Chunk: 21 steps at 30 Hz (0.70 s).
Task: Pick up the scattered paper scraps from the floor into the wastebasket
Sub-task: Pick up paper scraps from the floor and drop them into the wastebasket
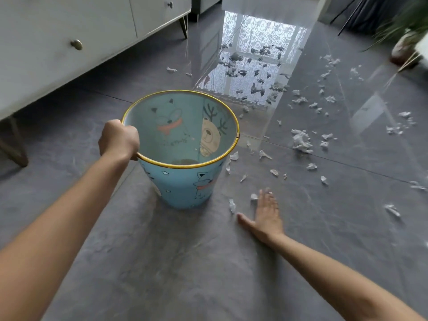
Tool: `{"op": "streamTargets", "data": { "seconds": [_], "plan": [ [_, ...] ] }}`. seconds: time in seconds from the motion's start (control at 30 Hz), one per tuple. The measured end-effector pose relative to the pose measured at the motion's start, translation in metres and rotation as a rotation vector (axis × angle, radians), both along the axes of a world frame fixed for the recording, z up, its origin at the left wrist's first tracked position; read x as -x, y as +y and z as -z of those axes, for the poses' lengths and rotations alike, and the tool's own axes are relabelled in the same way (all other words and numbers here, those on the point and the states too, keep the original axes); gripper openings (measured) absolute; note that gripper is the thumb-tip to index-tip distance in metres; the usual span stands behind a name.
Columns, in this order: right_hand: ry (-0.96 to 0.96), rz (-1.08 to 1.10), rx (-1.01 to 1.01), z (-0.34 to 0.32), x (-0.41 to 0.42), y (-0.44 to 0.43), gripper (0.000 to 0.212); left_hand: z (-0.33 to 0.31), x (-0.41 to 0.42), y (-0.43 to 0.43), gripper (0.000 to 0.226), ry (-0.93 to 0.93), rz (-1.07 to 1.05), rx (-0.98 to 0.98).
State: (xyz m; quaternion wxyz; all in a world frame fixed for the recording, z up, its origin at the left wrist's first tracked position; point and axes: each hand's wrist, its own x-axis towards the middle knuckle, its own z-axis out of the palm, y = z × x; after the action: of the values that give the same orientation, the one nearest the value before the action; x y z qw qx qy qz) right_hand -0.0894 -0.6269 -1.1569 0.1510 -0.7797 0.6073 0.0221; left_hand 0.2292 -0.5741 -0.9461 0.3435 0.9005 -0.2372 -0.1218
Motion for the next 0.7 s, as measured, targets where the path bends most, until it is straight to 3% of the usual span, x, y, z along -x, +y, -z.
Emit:
{"op": "streamTargets", "data": {
  "seconds": [0.03,0.1,0.27,0.43,0.57,0.7],
  "plan": [
    [0.016,-0.090,-0.025,-0.001,-0.013,0.002,0.129,0.001,-0.001,0.000,0.030,-0.007,0.005,0.000],
    [0.004,-0.131,-0.053,-0.001,-0.036,-0.001,0.129,0.006,-0.006,-0.003,0.026,-0.005,0.022,0.011],
    [-0.082,0.017,-0.041,-0.003,-0.076,-0.045,0.112,0.014,-0.037,-0.009,0.006,0.065,-0.004,0.092],
    [-0.086,0.099,-0.019,-0.005,-0.094,-0.090,0.101,0.014,-0.065,-0.009,0.007,0.038,-0.106,0.122],
    [-0.071,-0.049,-0.024,-0.006,-0.117,-0.124,0.096,0.018,-0.078,-0.011,0.017,0.056,-0.157,0.154],
    [0.106,-0.296,0.070,-0.006,-0.141,-0.152,0.086,0.025,-0.087,-0.013,0.020,0.026,-0.144,0.132]
  ]
}}
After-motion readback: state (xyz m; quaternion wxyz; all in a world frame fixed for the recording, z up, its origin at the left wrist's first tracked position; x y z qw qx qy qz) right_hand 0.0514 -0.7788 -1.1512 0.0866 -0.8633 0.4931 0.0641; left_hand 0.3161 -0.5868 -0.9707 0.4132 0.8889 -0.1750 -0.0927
